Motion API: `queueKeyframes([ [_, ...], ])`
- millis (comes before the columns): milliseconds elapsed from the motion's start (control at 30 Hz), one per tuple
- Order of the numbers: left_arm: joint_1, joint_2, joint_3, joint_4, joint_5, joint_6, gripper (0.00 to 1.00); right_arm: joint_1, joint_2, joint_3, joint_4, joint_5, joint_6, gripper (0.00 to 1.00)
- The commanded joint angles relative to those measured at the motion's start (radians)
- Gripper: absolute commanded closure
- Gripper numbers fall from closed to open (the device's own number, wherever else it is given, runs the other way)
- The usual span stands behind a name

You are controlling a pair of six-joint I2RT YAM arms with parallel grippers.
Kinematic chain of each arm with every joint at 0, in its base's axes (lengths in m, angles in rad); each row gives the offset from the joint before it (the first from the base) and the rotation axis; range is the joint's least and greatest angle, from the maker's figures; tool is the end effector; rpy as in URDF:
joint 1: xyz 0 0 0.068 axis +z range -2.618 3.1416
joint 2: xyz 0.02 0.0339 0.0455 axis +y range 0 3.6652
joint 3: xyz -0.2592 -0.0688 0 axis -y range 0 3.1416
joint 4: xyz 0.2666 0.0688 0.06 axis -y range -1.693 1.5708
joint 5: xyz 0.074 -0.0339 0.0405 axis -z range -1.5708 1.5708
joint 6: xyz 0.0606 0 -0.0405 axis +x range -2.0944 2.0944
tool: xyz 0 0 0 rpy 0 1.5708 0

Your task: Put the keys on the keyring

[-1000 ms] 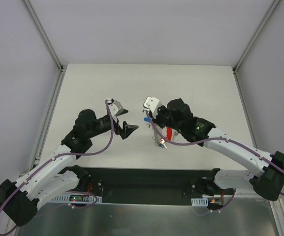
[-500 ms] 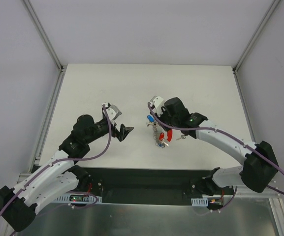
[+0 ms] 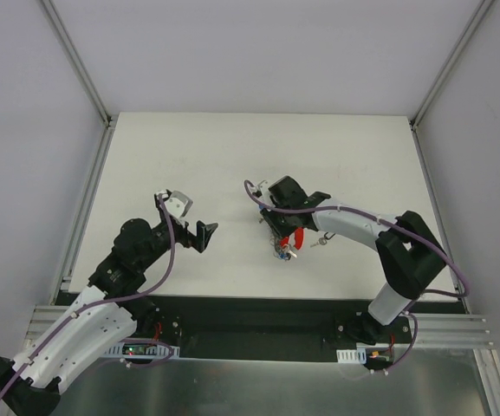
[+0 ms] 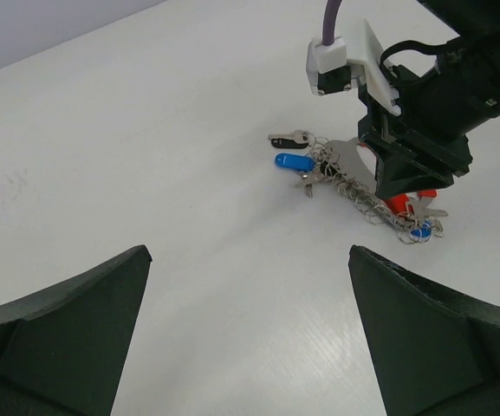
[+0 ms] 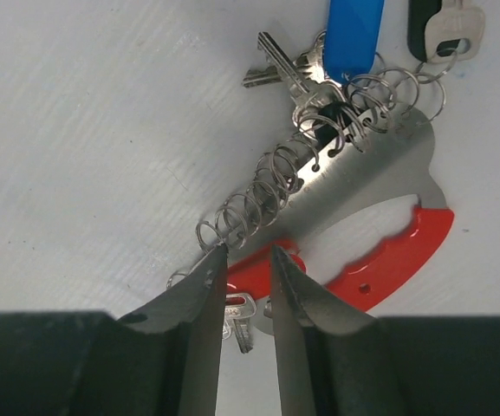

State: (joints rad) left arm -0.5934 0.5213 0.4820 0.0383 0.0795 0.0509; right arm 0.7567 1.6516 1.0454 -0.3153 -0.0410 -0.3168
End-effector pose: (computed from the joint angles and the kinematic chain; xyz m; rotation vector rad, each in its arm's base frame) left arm 0.1618 -0.1149 0.2919 0.5638 1.4896 -0.4870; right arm 0.2714 0.2596 0.1621 -1.2966 2.1452 0.2342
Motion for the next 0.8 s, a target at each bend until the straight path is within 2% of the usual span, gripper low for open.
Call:
queueKeyframes([
  [0, 0.012, -0.017, -0.003, -0.026, -0.066, -0.014, 0.01, 0.048, 0.045, 0.053, -0.051, -0.023, 0.067, 0.70],
  [167, 0.014, 0.016, 0.038, -0.034, -0.060, 0.023, 0.01, 0.124, 0.070, 0.079, -0.099, -0.069, 0.093, 0.70],
  [333, 0.014, 0.036, 0.089, -0.066, -0.075, 0.064, 0.01, 0.174, 0.021, 0.148, -0.189, -0.138, 0.088, 0.70],
  [367, 0.014, 0.039, 0.092, -0.064, -0.117, 0.075, 0.01, 0.173, 0.010, 0.160, -0.208, -0.123, 0.069, 0.70],
  [500, 0.014, 0.059, 0.090, -0.060, -0.167, 0.098, 0.01, 0.120, -0.027, 0.202, -0.306, -0.017, 0.019, 0.60],
  [600, 0.014, 0.065, 0.093, -0.063, -0.185, 0.104, 0.01, 0.046, -0.027, 0.180, -0.304, -0.025, 0.047, 0.57],
  [767, 0.014, 0.031, 0.105, -0.066, -0.224, 0.147, 0.01, -0.005, 0.026, 0.177, -0.300, -0.054, 0.108, 0.51],
])
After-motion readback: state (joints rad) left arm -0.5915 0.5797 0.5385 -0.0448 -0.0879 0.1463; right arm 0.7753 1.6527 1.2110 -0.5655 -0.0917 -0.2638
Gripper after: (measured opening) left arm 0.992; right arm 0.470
